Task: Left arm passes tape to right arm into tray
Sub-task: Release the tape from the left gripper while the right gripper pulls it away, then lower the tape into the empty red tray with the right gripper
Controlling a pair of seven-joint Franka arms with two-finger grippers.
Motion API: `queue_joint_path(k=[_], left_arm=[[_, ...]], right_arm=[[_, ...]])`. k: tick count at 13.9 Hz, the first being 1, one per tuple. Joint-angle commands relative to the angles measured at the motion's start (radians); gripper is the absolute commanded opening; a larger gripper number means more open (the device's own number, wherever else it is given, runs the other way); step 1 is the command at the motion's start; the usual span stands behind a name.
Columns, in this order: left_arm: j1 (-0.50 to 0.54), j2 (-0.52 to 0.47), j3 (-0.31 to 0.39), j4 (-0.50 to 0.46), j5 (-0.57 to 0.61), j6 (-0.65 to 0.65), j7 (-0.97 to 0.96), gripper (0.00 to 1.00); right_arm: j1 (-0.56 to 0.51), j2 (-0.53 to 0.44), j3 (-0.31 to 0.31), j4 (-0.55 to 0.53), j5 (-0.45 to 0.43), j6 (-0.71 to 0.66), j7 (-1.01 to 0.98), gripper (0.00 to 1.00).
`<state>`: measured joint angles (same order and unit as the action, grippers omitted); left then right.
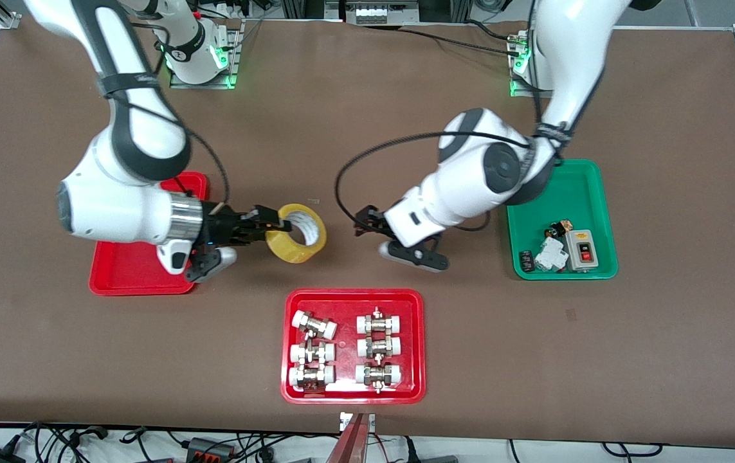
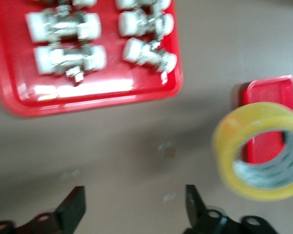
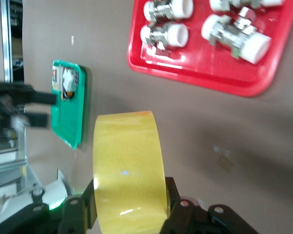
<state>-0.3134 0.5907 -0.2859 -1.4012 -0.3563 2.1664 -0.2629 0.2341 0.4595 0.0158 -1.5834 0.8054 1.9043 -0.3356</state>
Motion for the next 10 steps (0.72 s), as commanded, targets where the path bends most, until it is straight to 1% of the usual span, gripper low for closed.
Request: queue_joint_path(k=[1, 3, 5, 7, 8, 10], left_arm=[[0.135, -0.070, -0.059, -0.015, 0.020, -0.187, 0.103, 1.00], [0.210, -0.115, -0.059, -0.010, 0.023, -0.343, 0.198, 1.00], [0.278, -0.159, -0.058, -0.005, 0.033, -0.483, 0.235, 1.00], [0.341, -0.189, -0.047, 0.002, 0.040, -0.610, 0.237, 1.00], [0.373, -0.202, -0.047, 0.002, 0.058, -0.653, 0.237, 1.00], [0.399, -0.233, -0.061, 0.005, 0.216, -0.701, 0.263, 1.00]], right_arm=[[-0.142, -0.005, 0.010, 0.011, -0.020, -0.157, -0.132, 0.00], [-0.260, 0.008, 0.010, 0.010, -0.084, -0.270, -0.218, 0.00], [-0.352, 0.034, 0.010, 0.005, -0.132, -0.341, -0.322, 0.00], [-0.429, 0.070, 0.010, 0.005, -0.198, -0.375, -0.396, 0.00], [-0.456, 0.092, 0.010, 0.005, -0.225, -0.375, -0.433, 0.00], [-0.518, 0.155, 0.010, 0.011, -0.249, -0.370, -0.535, 0.00]])
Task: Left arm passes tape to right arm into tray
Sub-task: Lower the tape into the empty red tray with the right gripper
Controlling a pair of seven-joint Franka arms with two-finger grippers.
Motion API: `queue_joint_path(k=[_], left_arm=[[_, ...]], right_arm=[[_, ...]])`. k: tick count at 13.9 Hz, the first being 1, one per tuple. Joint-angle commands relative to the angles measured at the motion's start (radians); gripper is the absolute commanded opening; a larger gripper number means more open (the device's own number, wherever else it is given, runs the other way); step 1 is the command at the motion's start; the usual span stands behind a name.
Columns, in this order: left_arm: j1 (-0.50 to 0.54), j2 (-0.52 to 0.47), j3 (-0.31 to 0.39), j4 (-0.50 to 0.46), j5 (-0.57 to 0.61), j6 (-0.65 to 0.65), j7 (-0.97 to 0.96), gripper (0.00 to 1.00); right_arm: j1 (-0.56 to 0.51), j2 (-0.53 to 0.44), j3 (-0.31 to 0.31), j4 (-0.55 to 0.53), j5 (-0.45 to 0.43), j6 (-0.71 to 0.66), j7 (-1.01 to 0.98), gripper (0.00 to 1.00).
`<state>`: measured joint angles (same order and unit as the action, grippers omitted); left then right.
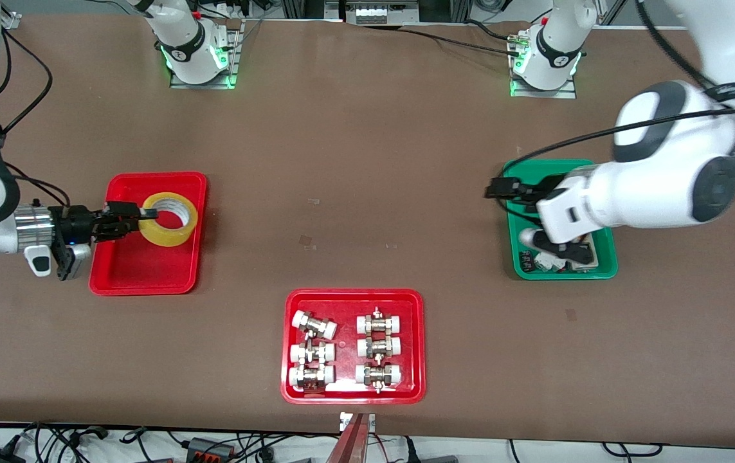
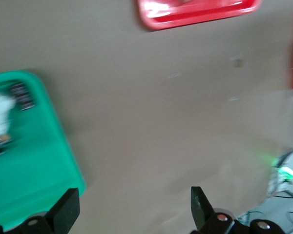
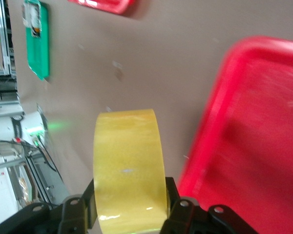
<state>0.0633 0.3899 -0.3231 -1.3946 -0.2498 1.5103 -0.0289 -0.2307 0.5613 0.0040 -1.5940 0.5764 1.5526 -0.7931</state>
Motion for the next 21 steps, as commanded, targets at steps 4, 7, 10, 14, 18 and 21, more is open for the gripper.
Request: queue_joint_path(k=[4, 7, 10, 14, 18, 21], left_arm=[[0.071, -0.034, -0.004, 0.017, 0.159, -0.050, 0.064, 1.00], [0.115, -0.036, -0.008, 0.020, 0.237, -0.058, 0.070, 1.00], [0.125, -0.034, -0.014, 0.093, 0.331, -0.059, 0.066, 1.00], [0.125, -0.065, -0.020, 0.065, 0.392, -0.107, -0.007, 1.00], [0.191, -0.124, -0.037, -0.044, 0.399, -0.049, -0.005, 1.00], [0.202, -0.264, -0.040, -0.266, 0.385, 0.091, 0.004, 1.00]], right_arm=[[-0.119, 0.158, 0.022, 0.022, -0.016, -0.014, -0.195, 0.00], [-0.128, 0.196, 0.022, 0.022, -0.018, -0.006, -0.236, 0.01], [-0.125, 0.203, 0.024, 0.022, -0.049, 0.030, -0.241, 0.65], [-0.087, 0.192, 0.024, 0.022, -0.150, 0.144, -0.411, 1.00], [-0.020, 0.105, 0.025, 0.022, -0.289, 0.195, -0.408, 1.00], [0.016, 0.036, 0.024, 0.019, -0.372, 0.234, -0.385, 1.00]])
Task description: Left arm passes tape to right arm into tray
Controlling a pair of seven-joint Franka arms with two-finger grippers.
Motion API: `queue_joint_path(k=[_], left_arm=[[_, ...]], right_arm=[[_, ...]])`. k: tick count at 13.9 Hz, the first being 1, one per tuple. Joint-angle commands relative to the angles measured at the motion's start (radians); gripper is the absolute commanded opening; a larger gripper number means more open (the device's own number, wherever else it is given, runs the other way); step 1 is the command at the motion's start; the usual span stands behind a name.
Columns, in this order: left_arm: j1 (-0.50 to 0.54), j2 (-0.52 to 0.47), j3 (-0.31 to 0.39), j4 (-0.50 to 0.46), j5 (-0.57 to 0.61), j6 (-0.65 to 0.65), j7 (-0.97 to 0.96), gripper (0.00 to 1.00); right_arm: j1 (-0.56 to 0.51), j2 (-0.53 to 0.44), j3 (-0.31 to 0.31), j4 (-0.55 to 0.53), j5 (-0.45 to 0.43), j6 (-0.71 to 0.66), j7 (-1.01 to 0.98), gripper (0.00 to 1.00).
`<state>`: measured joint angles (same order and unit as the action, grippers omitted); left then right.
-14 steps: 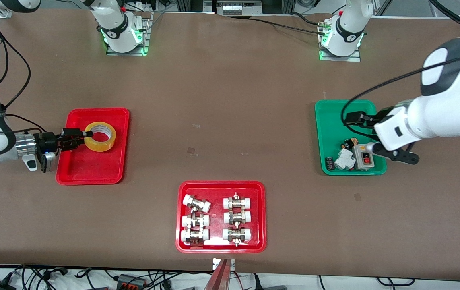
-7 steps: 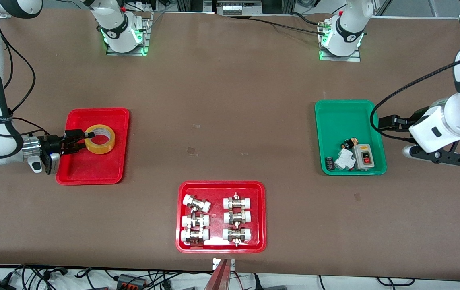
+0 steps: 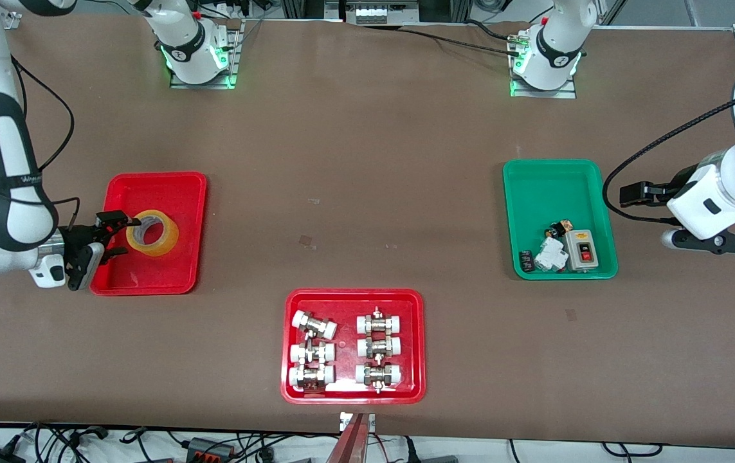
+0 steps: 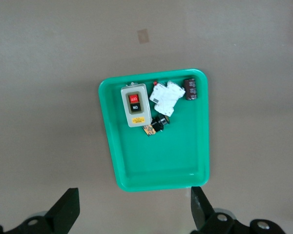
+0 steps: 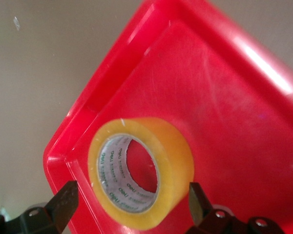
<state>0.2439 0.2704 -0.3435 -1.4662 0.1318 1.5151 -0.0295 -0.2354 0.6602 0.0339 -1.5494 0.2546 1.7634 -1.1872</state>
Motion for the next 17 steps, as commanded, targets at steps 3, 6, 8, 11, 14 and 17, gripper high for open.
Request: queue_joint_path(k=[3, 6, 8, 11, 14, 17], left_arm=[[0.021, -0.140, -0.015, -0.165, 0.002, 0.030, 0.051, 1.00], [0.020, -0.100, -0.011, -0.065, 0.002, -0.053, 0.048, 1.00], [0.021, -0.089, -0.006, 0.007, 0.000, -0.052, 0.048, 1.00], [0.038, -0.066, -0.006, 0.055, -0.004, -0.052, 0.043, 1.00], [0.067, -0.073, -0.006, 0.060, -0.137, -0.010, 0.054, 1.00], [0.045, -0.147, 0.007, 0.002, -0.095, 0.002, 0.115, 1.00]], right_arm=[[0.042, -0.144, -0.006, -0.031, -0.110, 0.028, 0.102, 1.00], [0.093, -0.276, -0.006, -0.076, -0.198, 0.024, 0.306, 1.00], [0.119, -0.380, -0.005, -0.142, -0.224, 0.024, 0.464, 1.00], [0.146, -0.461, -0.005, -0.150, -0.259, -0.031, 0.724, 1.00], [0.162, -0.551, 0.006, -0.155, -0.279, -0.044, 0.906, 1.00], [0.203, -0.629, 0.006, -0.152, -0.287, -0.062, 1.102, 1.00]])
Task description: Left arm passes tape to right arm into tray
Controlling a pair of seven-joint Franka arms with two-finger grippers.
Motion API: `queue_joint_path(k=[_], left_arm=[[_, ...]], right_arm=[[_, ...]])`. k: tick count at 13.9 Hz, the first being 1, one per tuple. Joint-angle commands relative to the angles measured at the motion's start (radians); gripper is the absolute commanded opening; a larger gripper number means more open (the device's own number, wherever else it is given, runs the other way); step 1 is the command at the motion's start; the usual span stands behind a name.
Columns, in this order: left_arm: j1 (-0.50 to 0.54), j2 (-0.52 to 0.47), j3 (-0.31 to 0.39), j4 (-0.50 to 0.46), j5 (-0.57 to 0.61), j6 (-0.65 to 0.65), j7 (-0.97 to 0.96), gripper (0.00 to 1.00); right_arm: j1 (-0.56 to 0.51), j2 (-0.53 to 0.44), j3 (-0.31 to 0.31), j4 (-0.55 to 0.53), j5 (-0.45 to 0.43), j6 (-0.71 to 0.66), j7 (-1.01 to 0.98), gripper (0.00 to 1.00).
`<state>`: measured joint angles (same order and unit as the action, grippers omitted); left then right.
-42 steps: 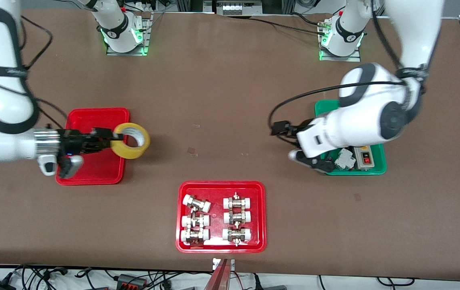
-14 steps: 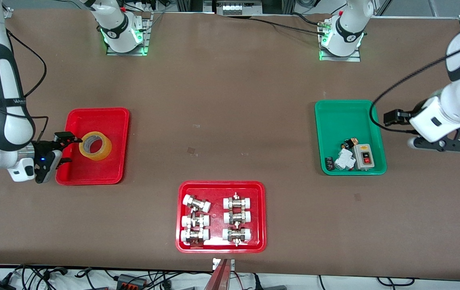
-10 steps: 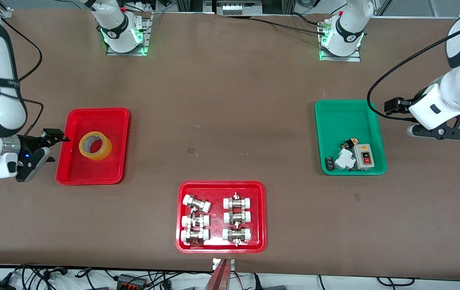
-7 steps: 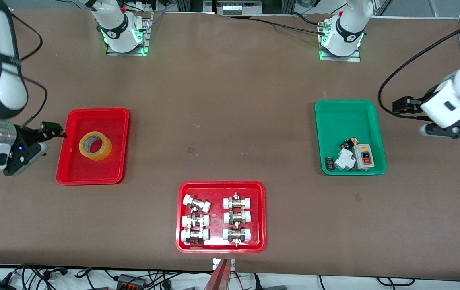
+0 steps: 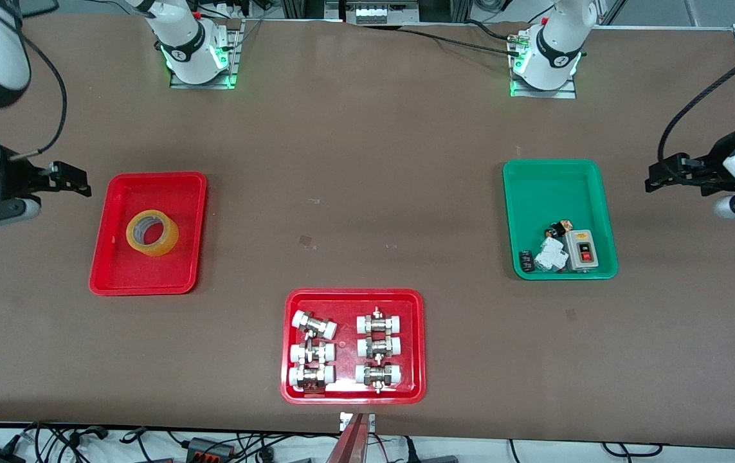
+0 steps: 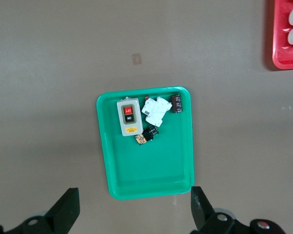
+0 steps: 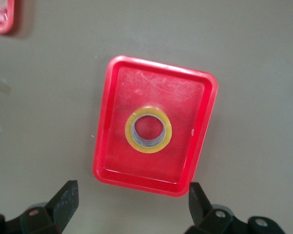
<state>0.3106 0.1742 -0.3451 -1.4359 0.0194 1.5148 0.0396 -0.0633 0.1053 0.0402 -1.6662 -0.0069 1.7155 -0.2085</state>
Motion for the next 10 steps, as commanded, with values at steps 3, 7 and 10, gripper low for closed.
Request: queue_joint_path(k=[3, 7, 10], left_arm=[[-0.140, -0.133, 0.145, -0.125, 0.019, 0.018, 0.042, 1.00], [-0.254, -0.167, 0.279, -0.225, 0.016, 0.079, 0.042, 1.00], [-0.255, -0.159, 0.275, -0.213, 0.016, 0.090, 0.029, 1.00]], right_arm=[[0.062, -0.119, 0.000, -0.029, -0.024, -0.021, 0.254, 1.00], [0.066, -0.118, 0.000, 0.028, -0.004, -0.063, 0.302, 1.00], [0.074, -0.139, 0.000, 0.020, -0.002, -0.091, 0.365, 1.00]])
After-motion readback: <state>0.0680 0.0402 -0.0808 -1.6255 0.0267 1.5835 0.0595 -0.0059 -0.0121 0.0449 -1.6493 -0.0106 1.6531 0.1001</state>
